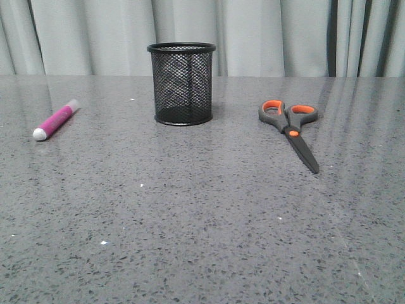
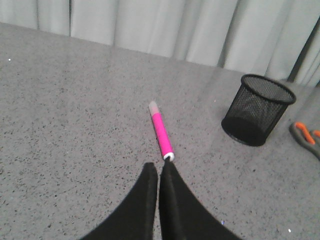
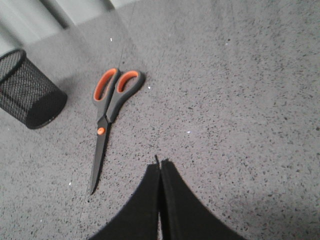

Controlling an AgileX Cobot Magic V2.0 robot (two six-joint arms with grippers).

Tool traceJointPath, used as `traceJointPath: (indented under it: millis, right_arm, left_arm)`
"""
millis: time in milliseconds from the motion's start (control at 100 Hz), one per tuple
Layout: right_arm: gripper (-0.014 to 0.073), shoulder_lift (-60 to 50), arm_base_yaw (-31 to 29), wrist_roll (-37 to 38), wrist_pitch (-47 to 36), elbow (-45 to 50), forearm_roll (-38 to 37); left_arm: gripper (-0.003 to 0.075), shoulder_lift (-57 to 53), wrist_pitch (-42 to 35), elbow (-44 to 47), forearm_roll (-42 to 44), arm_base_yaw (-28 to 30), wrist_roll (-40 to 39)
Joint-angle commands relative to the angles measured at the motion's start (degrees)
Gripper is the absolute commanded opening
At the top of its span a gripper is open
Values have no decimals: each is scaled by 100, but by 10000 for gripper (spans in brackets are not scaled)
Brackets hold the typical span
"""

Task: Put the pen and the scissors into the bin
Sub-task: 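Move the left gripper toward the pink highlighter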

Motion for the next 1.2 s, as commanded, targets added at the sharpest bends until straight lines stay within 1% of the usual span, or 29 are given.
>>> traceJointPath:
  millis: [0,150,380,450,520,570,620,640,690,710,720,790,840,880,960,1190]
  right_arm:
    - [-57,381,-29,-208,17,-575,-64]
    - [-57,610,-29,-306,169,-875,-64]
    - [-52,631,-29,-306,348,-888,-64]
    - [-16,631,-29,-306,388,-888,-64]
    - [50,631,-29,-306,430,-888,-64]
    - [116,631,-29,-306,471,-888,-64]
    - [205,631,-29,-306,470,-888,-54]
    - [228,631,-29,-306,470,-888,-54]
    - [311,631,-29,-306,470,-888,-40]
    - [328,631,-29,-306,470,-888,-32]
    - [341,631,-29,-306,470,-888,-19]
    - [362,631,-29,-306,470,-888,10]
    - [362,631,-29,-306,470,-888,24]
    - [362,631,-29,-306,470,-888,24]
    - [362,631,-29,-306,459,-888,34]
    - [362,631,-29,-306,459,-888,67]
  left_arm:
    - [-22,498,164,-569,88,-37,-10]
    - [-22,1050,813,-1063,100,-37,-7]
    - [-21,1533,1238,-1466,100,-37,3]
    - [-20,1606,1238,-1531,88,-37,75]
    - [-16,1630,1218,-1591,-58,-37,507]
    - [9,1641,1179,-1606,-201,-37,707]
    - [67,1665,1143,-1606,-317,-37,767]
    - [85,1674,1144,-1606,-354,-37,767]
    - [174,1712,1144,-1617,-409,-37,772]
    - [199,1742,1144,-1617,-420,-37,772]
    - [223,1741,1144,-1617,-435,-37,772]
    - [341,1832,1144,-1617,-568,-37,823]
    - [395,1888,1144,-1617,-765,-37,990]
    - [411,1961,1144,-1625,-902,-37,1123]
    - [401,2136,1159,-1693,-1138,-37,1355]
    - [398,2962,1247,-2211,-1145,-37,1487]
